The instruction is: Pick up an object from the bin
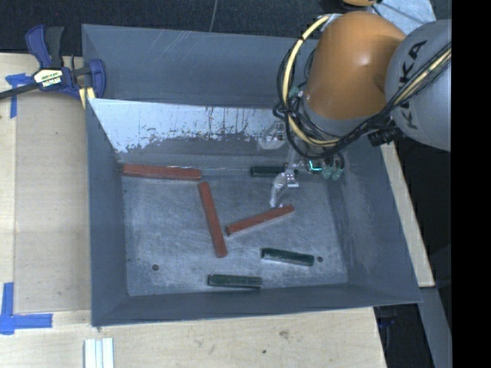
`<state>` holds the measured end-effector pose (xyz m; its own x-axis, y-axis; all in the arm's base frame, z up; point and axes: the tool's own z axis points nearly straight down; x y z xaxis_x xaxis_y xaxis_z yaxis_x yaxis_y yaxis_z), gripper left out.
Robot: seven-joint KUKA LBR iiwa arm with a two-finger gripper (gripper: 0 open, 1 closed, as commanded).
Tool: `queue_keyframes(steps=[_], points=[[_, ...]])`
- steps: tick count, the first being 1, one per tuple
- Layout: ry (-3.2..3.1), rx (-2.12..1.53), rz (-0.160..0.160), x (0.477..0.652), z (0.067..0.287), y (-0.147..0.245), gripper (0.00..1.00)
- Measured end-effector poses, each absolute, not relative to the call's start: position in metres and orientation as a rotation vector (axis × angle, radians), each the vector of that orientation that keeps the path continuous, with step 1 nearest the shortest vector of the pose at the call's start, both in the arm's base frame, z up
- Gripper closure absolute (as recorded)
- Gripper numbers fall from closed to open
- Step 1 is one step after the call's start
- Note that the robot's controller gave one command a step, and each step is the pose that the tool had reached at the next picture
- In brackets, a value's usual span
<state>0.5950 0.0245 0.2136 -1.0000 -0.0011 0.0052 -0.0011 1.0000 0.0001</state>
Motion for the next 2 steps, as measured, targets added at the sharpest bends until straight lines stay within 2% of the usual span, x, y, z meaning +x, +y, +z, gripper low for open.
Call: queue_keyframes(steps=[1,2], points=[[-3.145,0.001,-0.001,0.596,0.219,0.024,0.00],[-3.151,0.081,0.000,0.575,0.182,0.015,0.00]])
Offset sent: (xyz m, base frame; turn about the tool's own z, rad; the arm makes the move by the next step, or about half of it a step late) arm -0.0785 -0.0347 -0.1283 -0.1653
